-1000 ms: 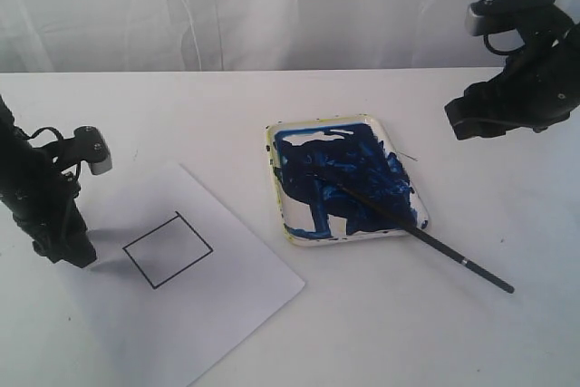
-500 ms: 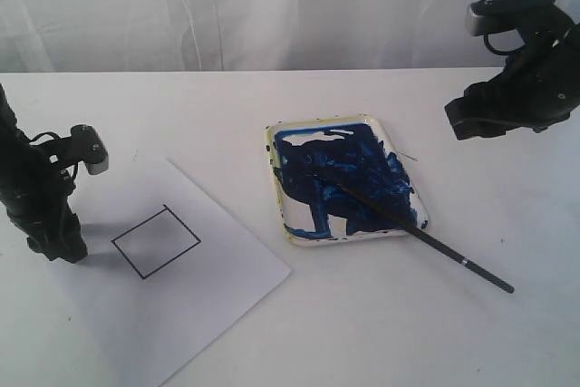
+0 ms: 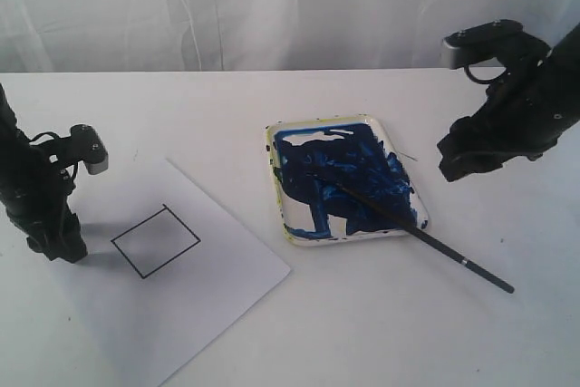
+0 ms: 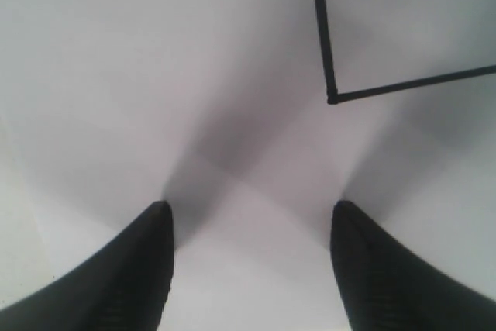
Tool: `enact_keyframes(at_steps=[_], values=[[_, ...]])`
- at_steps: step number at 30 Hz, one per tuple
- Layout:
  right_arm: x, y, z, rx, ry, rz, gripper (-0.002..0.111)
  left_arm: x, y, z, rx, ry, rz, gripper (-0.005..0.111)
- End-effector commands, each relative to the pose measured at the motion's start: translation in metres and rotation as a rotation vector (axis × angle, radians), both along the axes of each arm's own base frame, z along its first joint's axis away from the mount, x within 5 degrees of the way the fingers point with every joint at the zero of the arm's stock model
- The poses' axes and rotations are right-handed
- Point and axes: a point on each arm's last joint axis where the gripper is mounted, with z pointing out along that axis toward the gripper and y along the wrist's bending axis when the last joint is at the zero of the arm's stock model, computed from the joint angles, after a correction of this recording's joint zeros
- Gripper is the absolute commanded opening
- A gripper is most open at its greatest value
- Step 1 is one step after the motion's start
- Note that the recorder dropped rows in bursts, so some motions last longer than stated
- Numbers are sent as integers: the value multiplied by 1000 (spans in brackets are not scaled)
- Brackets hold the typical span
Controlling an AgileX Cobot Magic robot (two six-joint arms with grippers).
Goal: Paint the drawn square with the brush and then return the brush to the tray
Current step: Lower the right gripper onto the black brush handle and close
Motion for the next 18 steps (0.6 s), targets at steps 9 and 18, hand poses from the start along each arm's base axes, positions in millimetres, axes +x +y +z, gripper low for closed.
enact_keyframes(at_steps=[9, 18], values=[[-5, 13, -32, -6, 44, 106, 54, -5, 3, -15, 32, 61, -18, 64], [-2, 11, -68, -31, 75, 100, 54, -5, 3, -15, 32, 63, -18, 64]])
